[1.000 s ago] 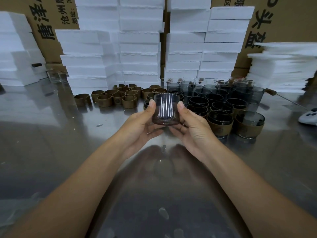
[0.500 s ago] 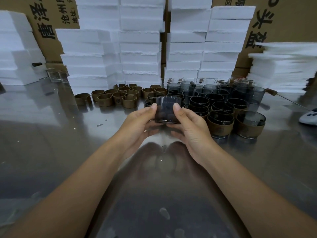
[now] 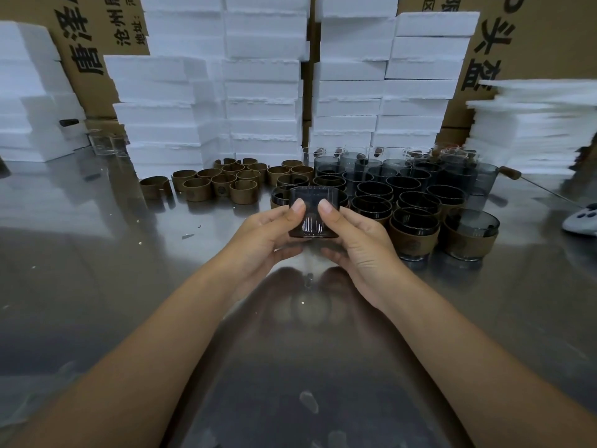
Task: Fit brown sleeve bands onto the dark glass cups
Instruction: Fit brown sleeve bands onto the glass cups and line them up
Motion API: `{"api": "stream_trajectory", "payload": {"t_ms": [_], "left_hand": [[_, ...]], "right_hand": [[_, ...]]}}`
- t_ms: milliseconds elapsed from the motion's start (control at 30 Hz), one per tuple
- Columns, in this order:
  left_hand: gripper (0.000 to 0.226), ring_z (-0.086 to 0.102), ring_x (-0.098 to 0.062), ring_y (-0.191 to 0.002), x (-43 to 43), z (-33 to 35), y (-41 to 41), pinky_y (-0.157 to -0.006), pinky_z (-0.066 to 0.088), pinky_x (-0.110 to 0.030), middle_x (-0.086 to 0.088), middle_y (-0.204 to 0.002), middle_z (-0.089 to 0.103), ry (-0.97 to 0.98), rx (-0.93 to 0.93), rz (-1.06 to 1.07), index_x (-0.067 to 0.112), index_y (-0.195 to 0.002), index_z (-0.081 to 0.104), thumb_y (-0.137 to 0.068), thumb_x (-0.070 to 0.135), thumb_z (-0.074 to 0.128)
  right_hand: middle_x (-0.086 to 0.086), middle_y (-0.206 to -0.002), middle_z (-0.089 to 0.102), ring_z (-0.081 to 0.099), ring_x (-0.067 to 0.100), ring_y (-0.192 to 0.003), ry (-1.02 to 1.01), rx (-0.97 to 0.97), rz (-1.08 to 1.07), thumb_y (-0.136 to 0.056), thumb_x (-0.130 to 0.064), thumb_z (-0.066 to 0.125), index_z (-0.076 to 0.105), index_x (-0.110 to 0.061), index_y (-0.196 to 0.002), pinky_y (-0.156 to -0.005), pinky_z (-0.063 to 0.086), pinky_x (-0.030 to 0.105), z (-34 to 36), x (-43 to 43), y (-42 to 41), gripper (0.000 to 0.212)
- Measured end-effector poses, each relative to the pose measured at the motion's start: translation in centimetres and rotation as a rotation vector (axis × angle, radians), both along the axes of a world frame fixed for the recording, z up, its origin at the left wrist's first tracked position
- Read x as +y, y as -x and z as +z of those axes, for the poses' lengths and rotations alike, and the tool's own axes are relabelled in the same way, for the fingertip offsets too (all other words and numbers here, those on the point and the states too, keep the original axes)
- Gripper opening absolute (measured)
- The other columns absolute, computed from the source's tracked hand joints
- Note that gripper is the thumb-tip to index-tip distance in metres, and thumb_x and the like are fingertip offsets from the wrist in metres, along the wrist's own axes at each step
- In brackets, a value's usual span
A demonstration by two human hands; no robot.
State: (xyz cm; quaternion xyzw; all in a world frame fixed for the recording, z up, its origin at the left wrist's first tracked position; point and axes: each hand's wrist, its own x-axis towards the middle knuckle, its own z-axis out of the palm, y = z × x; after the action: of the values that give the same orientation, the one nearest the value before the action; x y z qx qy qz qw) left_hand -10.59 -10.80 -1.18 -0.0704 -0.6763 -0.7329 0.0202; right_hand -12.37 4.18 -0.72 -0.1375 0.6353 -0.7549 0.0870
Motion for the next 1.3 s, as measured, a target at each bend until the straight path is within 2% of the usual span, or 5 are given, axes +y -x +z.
{"api": "stream_trajectory", "payload": {"t_ms": [400, 567, 800, 1067, 1300], "left_hand": [[0.048, 0.067, -0.02, -0.105, 0.0, 0.2, 0.1, -0.102, 0.044, -0.04, -0.007, -0.112, 0.071, -0.071, 0.011, -0.015, 0.02, -0.115, 0.065, -0.081, 0.051, 0.052], [0.051, 0.065, -0.017, -0.109, 0.4, 0.2, 0.1, -0.095, 0.048, -0.034, 0.0, -0.12, 0.068, 0.012, 0.085, -0.014, 0.035, -0.138, 0.045, -0.089, 0.049, 0.044], [0.049, 0.063, -0.002, -0.106, 0.6, 0.3, -0.6, -0.081, 0.051, -0.018, 0.01, -0.115, 0.069, 0.191, 0.203, 0.011, 0.041, -0.128, 0.054, -0.079, 0.048, 0.062], [0.041, 0.065, -0.001, -0.099, 0.6, 0.3, -0.4, -0.084, 0.051, -0.022, 0.012, -0.1, 0.073, 0.13, 0.2, 0.162, 0.028, -0.111, 0.065, -0.073, 0.043, 0.064], [0.049, 0.065, -0.007, -0.102, 0.7, 0.0, -0.1, -0.087, 0.049, -0.029, 0.007, -0.102, 0.073, 0.13, 0.146, 0.197, 0.024, -0.11, 0.067, -0.071, 0.052, 0.064]], "right_hand": [[-0.008, -0.095, 0.074, 0.066, 0.006, -0.08, 0.085, -0.075, 0.059, -0.063, -0.053, 0.067, 0.077, -0.032, -0.086, -0.083, 0.044, 0.03, -0.3, 0.7, 0.8, 0.032], [0.0, -0.111, 0.071, 0.066, 0.009, -0.089, 0.048, -0.044, 0.037, -0.077, -0.052, 0.061, 0.064, -0.031, -0.12, -0.087, 0.048, 0.031, -0.2, 0.4, 0.7, 0.048], [0.0, -0.076, 0.073, 0.067, 0.01, -0.064, 0.052, -0.15, -0.026, -0.095, -0.047, 0.048, 0.068, -0.021, -0.095, -0.085, 0.053, 0.035, 0.2, 0.0, 0.7, 0.033], [0.001, -0.082, 0.07, 0.064, 0.008, -0.062, 0.004, -0.037, -0.01, -0.061, -0.071, 0.055, 0.068, -0.013, -0.102, -0.086, 0.054, 0.036, -0.3, -0.3, 0.5, 0.072], [0.001, -0.113, 0.07, 0.07, 0.01, -0.08, -0.039, 0.058, -0.069, -0.058, -0.051, 0.074, 0.06, -0.016, -0.125, -0.089, 0.055, 0.041, -1.1, 0.0, 0.6, 0.077]]}}
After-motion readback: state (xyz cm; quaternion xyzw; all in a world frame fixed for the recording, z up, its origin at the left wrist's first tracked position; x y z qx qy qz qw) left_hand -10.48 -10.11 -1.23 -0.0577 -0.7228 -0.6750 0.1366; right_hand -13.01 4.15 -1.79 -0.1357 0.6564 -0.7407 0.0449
